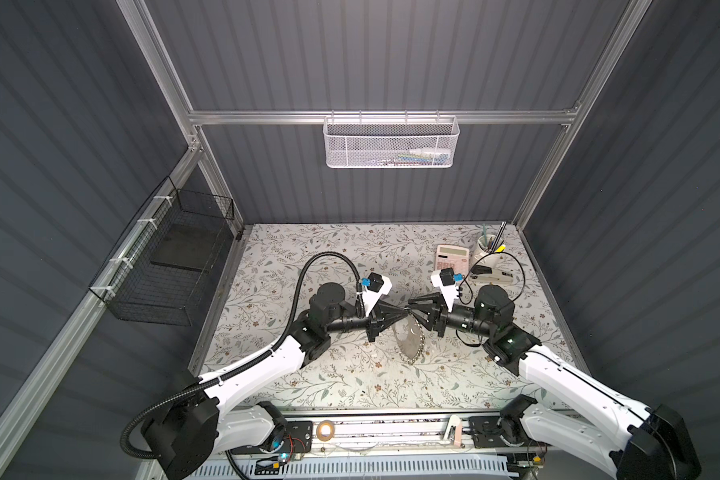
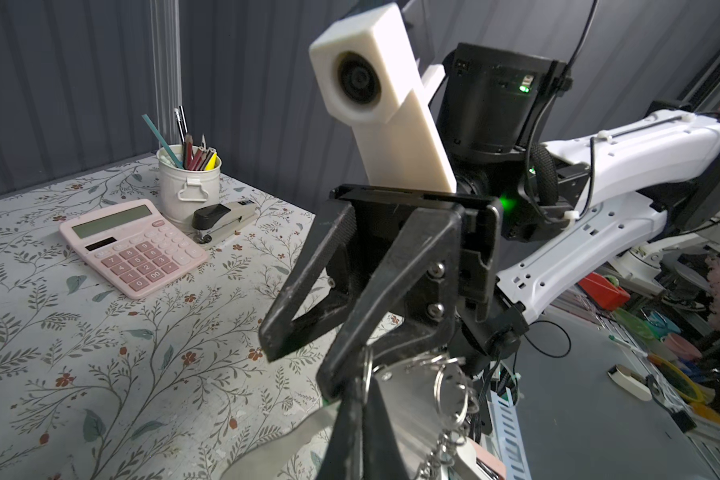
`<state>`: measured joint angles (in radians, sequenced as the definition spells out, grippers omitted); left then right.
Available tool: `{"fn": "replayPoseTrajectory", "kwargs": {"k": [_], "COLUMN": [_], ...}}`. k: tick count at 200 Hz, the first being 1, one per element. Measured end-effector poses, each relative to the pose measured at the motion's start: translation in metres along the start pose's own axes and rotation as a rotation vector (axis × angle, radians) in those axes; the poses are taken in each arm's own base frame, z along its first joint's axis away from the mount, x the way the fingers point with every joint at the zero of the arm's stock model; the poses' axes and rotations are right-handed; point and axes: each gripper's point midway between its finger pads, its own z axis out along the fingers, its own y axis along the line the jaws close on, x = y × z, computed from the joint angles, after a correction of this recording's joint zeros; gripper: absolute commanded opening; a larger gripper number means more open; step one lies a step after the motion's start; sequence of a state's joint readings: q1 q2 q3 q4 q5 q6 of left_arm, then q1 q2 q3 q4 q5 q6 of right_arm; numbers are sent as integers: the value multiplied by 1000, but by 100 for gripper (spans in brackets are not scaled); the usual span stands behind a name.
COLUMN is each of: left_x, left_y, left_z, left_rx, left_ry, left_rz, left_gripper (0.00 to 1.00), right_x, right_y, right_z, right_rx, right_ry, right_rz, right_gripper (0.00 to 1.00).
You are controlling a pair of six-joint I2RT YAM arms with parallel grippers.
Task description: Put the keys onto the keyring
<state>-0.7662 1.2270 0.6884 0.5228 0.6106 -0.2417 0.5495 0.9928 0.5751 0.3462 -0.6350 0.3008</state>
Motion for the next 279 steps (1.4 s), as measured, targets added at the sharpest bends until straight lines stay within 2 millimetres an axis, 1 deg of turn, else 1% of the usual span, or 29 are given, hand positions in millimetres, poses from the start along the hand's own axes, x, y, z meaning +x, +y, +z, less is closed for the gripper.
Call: {"fn": "replayPoseTrajectory", "kwargs": {"k": [35,68,108,123,155,179,203,222,256,279], "left_x": [1,-2,-1,-3,-14,-15,-20,-24,-18,-18], "left_y": [12,17,26,27,32,38,42,44,51,52], "left_z": [1,4,7,7,2,-2,-4,-4,0,0], "left_rx": [-56,-66,-71,-77,-114,-150,-169,-175,-187,-189], "left_ry": [-63,-132,-192,-212,-273,-299,-329,-358,-358,-360], "left_rz": [-22,-43,-86,-91,-92,-105,-105,-102,-120,-121], "left_gripper": [0,0,0,0,0,0,0,0,0,0], "right_x": [0,-4,-4,-6,-6,-6,-3,8,21,21], "right_y": [-8,-14,-24,-25,-26,-24,-22,-19,-18,-18], "right_z": [1,1,3,3,4,5,7,11,14,13], "right_rx": [43,80,127,134,143,143,125,95,76,79], "right_ry": [-3,-11,1,1,6,13,27,65,112,113], "right_rz": [1,0,10,10,11,10,15,33,56,57], "right_gripper": [38,38,37,37,37,37,37,36,36,37]}}
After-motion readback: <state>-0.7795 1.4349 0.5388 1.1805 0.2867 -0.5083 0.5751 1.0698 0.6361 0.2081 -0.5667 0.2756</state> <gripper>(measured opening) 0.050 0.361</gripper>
